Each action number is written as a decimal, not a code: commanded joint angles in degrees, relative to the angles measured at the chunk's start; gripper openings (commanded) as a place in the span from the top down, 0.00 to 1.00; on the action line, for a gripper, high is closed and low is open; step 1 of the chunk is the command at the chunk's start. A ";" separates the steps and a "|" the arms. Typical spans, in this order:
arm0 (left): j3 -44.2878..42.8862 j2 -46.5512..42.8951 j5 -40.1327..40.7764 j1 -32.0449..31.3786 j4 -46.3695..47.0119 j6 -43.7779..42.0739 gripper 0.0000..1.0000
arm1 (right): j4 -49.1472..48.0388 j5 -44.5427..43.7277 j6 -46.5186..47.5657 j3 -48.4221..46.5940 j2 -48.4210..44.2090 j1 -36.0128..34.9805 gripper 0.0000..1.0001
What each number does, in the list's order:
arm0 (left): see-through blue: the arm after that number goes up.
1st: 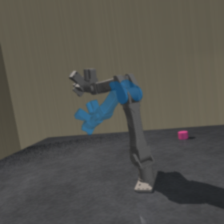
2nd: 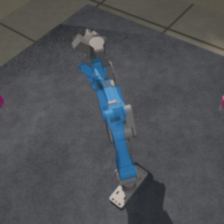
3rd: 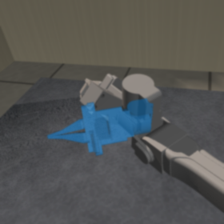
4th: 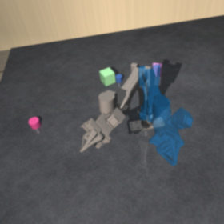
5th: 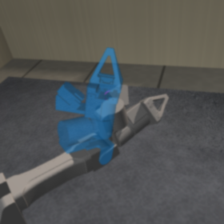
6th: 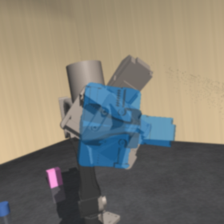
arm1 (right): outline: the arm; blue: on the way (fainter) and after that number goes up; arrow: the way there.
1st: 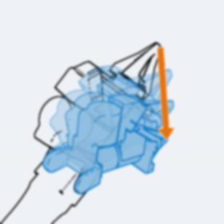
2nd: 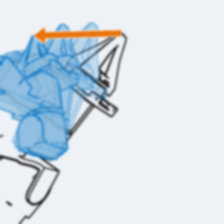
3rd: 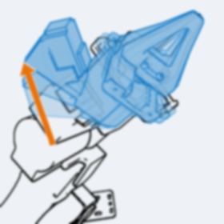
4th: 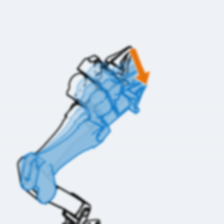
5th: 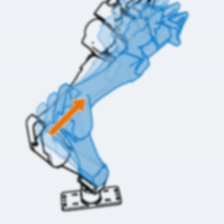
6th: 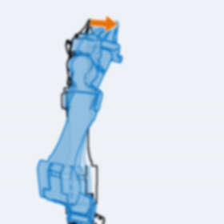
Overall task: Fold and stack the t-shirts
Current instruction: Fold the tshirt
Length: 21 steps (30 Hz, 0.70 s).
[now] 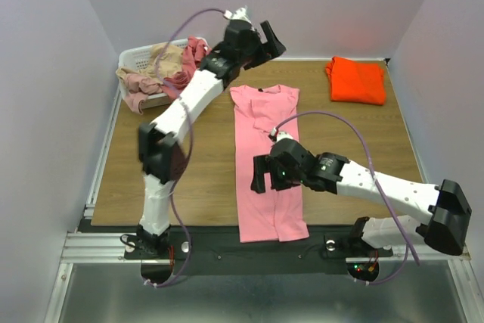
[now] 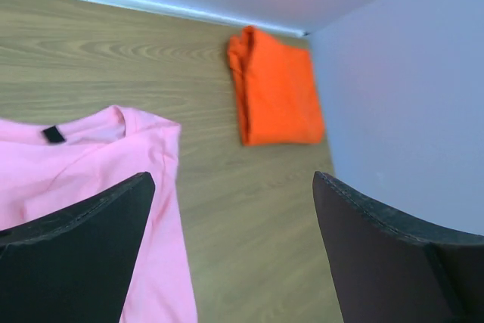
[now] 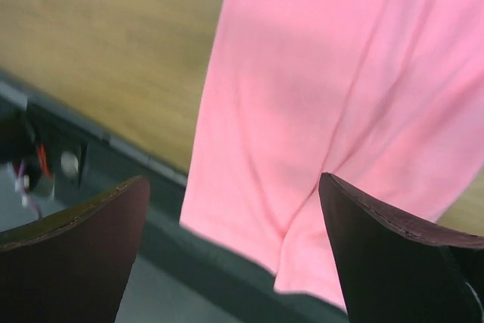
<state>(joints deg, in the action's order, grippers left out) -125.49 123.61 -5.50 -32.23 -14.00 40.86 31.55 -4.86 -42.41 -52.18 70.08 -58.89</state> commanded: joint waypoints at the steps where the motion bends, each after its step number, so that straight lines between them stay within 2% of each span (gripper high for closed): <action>1: 11.98 -23.91 6.88 -1.08 0.82 -5.97 0.01 | 0.53 -8.85 3.83 -6.34 3.38 7.19 0.00; 2: 21.77 -27.86 7.77 -1.17 1.16 -5.45 0.01 | 0.44 -7.89 4.87 -8.18 4.61 9.30 0.00; 3: 27.35 -35.56 9.09 -1.34 3.26 -5.18 0.01 | 0.44 -7.79 5.67 -9.15 8.02 13.15 0.00; 4: 33.23 -39.37 9.62 -1.52 4.84 -4.74 0.01 | 0.44 -8.32 6.28 -10.21 9.79 14.50 0.00; 5: 44.87 -43.15 10.32 -2.22 6.42 -4.13 0.01 | 0.53 -10.84 7.68 -11.61 12.16 15.29 0.00; 6: 50.29 -49.72 10.94 -2.57 9.05 -1.51 0.01 | 0.44 -11.91 8.48 -14.32 16.27 16.34 0.00; 8: 63.27 -55.12 11.73 -3.45 11.35 0.09 0.01 | 0.53 -13.85 9.89 -17.50 20.95 17.23 0.00; 10: 72.00 -60.05 12.26 -4.51 10.14 3.07 0.01 | 0.53 -14.55 11.21 -22.07 27.69 18.90 0.00; 12: 79.91 -64.18 11.83 -5.82 8.47 6.32 0.01 | 0.53 -15.87 12.08 -26.19 34.20 20.56 0.00; 13: 79.96 -64.20 11.48 -6.26 8.11 7.99 0.01 | 0.53 -15.88 12.09 -27.43 34.24 21.10 0.00; 15: 86.62 -66.91 9.99 -8.10 8.89 9.50 0.01 | 0.53 -15.61 13.14 -29.98 39.85 22.59 0.00; 21: 93.23 -76.05 8.75 -10.57 7.50 9.76 0.01 | 0.53 -17.28 16.57 -39.04 51.10 23.56 0.00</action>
<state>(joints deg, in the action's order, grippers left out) -31.33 56.40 3.11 -42.09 -10.46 49.23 32.12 -18.09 -29.15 -85.27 117.56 -35.88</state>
